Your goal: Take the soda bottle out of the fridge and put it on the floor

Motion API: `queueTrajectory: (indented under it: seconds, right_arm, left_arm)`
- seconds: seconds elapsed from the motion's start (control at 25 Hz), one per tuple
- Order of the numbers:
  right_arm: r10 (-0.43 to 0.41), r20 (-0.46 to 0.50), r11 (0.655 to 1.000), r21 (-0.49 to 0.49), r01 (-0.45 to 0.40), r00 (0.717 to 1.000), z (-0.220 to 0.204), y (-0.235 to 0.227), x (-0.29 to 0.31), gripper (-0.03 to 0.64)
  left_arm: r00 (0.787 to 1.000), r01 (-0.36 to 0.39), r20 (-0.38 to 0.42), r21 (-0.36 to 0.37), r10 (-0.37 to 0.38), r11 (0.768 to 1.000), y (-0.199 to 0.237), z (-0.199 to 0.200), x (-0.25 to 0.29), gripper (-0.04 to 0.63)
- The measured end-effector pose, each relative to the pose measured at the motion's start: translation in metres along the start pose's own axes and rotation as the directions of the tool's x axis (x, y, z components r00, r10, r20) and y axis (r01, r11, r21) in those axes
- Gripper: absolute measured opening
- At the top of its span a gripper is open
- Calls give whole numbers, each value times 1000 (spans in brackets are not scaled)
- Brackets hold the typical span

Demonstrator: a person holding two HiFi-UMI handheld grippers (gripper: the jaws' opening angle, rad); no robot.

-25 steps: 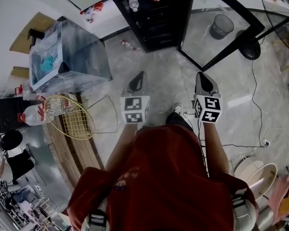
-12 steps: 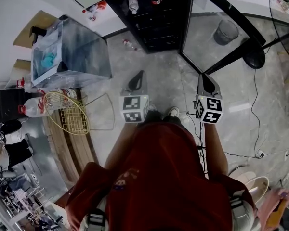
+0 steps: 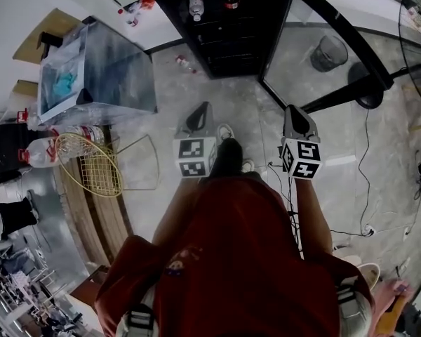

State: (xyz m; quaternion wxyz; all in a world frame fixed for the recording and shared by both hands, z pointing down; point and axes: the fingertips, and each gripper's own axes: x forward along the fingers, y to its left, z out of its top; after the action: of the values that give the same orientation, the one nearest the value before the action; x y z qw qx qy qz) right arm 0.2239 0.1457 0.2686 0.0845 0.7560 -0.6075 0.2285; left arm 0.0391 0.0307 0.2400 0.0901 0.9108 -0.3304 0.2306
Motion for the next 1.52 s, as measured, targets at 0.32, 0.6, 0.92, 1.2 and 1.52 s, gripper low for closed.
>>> queueTrajectory:
  seconds: [0.32, 0.6, 0.92, 1.2, 1.52]
  right_arm:
    - [31, -2, 997, -64, -31, 1000, 36, 23, 60, 2]
    - [37, -4, 995, -97, -37, 999, 73, 50, 125, 2]
    - [2, -26, 993, -118, -5, 1000, 101, 66, 193, 2]
    - [17, 2, 994, -105, -16, 1000, 118, 98, 229, 2]
    - [12, -5, 992, -129, -13, 1000, 126, 98, 241, 2]
  left_arm:
    - [998, -40, 41, -43, 42, 998, 57, 21, 32, 2]
    - [997, -50, 52, -75, 54, 996, 119, 40, 64, 2]
    - [997, -50, 56, -100, 56, 994, 187, 57, 97, 1]
    - [998, -33, 52, -95, 38, 995, 222, 59, 113, 0]
    - [996, -12, 83, -91, 20, 996, 223, 69, 129, 0]
